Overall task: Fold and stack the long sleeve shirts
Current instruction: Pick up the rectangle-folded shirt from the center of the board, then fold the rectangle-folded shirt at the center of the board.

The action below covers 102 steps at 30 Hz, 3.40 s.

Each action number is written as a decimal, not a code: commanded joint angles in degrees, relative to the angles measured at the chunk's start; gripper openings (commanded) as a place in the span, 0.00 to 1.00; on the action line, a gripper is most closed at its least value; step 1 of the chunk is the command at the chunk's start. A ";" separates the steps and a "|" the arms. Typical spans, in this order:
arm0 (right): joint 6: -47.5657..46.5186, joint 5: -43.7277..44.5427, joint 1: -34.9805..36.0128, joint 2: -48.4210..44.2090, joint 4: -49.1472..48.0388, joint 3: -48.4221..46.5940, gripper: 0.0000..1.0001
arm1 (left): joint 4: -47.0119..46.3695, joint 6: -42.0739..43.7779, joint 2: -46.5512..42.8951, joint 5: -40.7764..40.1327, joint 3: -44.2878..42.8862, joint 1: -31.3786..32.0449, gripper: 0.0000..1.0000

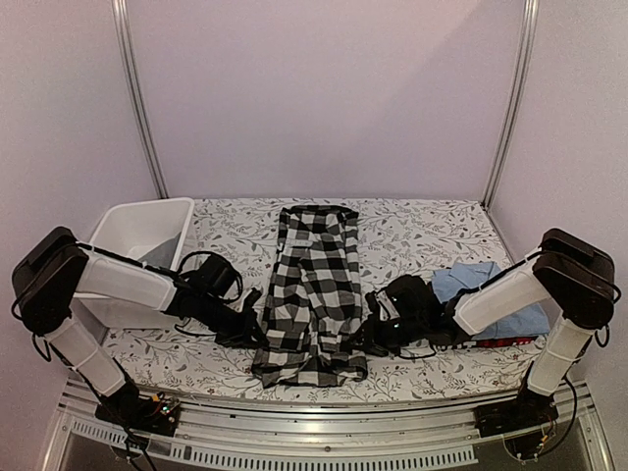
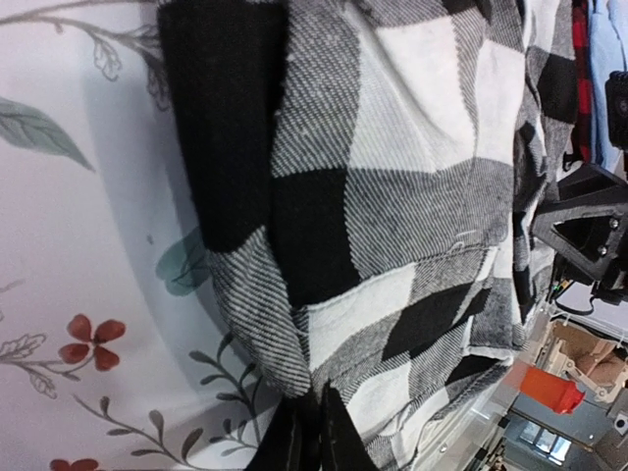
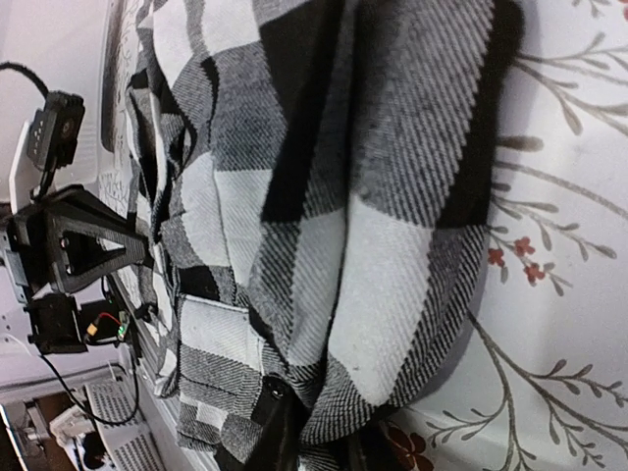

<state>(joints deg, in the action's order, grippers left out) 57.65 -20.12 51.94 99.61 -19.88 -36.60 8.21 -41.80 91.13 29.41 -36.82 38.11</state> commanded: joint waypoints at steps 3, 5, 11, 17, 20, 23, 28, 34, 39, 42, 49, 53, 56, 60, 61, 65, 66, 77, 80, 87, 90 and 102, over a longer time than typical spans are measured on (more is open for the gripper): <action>1.30 0.74 0.49 -1.99 2.74 -0.08 0.01 | 0.35 0.00 -3.20 3.04 -1.10 -0.19 0.02; 1.62 1.34 0.76 -3.58 3.65 -0.20 0.00 | 1.21 0.00 -4.21 3.39 -1.43 -0.14 0.00; 2.14 2.80 1.06 -7.68 6.33 -1.43 0.00 | 4.70 0.27 -7.35 3.47 -3.63 0.04 0.00; 1.18 3.16 -0.48 -8.31 8.02 -5.54 0.00 | 5.93 -0.30 -6.74 4.47 -8.00 -0.57 0.00; 0.83 2.18 -2.19 -6.59 7.82 -8.10 0.00 | 5.27 -1.88 -4.34 6.40 -10.55 -1.99 0.00; 0.31 1.73 -4.20 -4.69 7.60 -10.86 0.00 | 2.27 -4.83 -2.34 8.99 -11.63 -3.87 0.00; -0.71 1.15 -8.19 0.68 6.05 -14.91 0.00 | -3.43 -8.98 2.43 9.71 -13.90 -8.17 0.00; -0.21 1.58 -11.59 8.18 2.84 -17.29 0.00 | -9.80 -13.07 9.38 5.54 -15.22 -12.11 0.00; -0.08 1.22 -12.21 12.43 2.31 -19.87 0.00 | -10.93 -12.70 14.99 4.99 -18.27 -12.26 0.00; -0.28 1.25 -12.36 12.68 2.48 -20.27 0.04 | -10.40 -12.19 15.59 4.21 -18.90 -12.21 0.00; -2.79 2.03 -12.31 8.89 5.20 -20.31 0.29 | -5.38 -9.23 13.05 1.01 -20.07 -12.12 0.18; -4.34 2.35 -12.22 5.57 7.38 -19.26 0.38 | -2.39 -6.65 10.77 -0.51 -20.56 -11.93 0.41; -5.94 3.28 -11.67 2.64 10.07 -18.25 0.44 | 0.41 -3.64 7.73 -1.96 -20.41 -11.52 0.51; -8.31 4.95 -9.99 0.32 14.14 -17.74 0.52 | 5.33 0.99 5.07 -3.27 -20.21 -10.17 0.61; -8.97 5.46 -9.41 0.10 15.33 -17.83 0.54 | 6.61 1.90 4.42 -3.89 -19.91 -9.58 0.62; -10.39 7.71 -7.26 -0.44 17.54 -16.40 0.59 | 9.67 3.23 1.33 -6.57 -16.66 -7.21 0.62; -10.60 7.99 -6.91 -0.51 17.60 -15.72 0.59 | 9.98 3.27 0.48 -7.11 -15.55 -6.43 0.61; -11.67 8.82 -4.39 0.76 14.62 -11.74 0.61 | 2.72 1.09 -0.73 -6.66 -7.31 -2.25 0.59; -11.43 8.91 -4.26 2.32 12.37 -11.82 0.61 | -0.88 0.37 0.97 -6.64 -6.99 -2.16 0.59; -10.38 8.00 -3.38 5.04 9.29 -12.44 0.51 | -7.25 -1.94 4.79 -4.65 -5.50 -1.80 0.51; -9.98 7.72 -2.08 4.69 9.33 -12.04 0.37 | -7.25 -2.08 3.89 -4.01 -4.35 -1.24 0.36; -6.81 7.13 -0.35 -1.24 10.87 -9.77 0.05 | 4.56 -1.03 -4.81 -2.64 -2.92 -0.49 0.00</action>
<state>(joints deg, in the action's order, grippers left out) 49.69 -12.71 51.37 102.17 -9.23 -46.30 8.40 -43.55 88.95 25.30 -39.27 36.88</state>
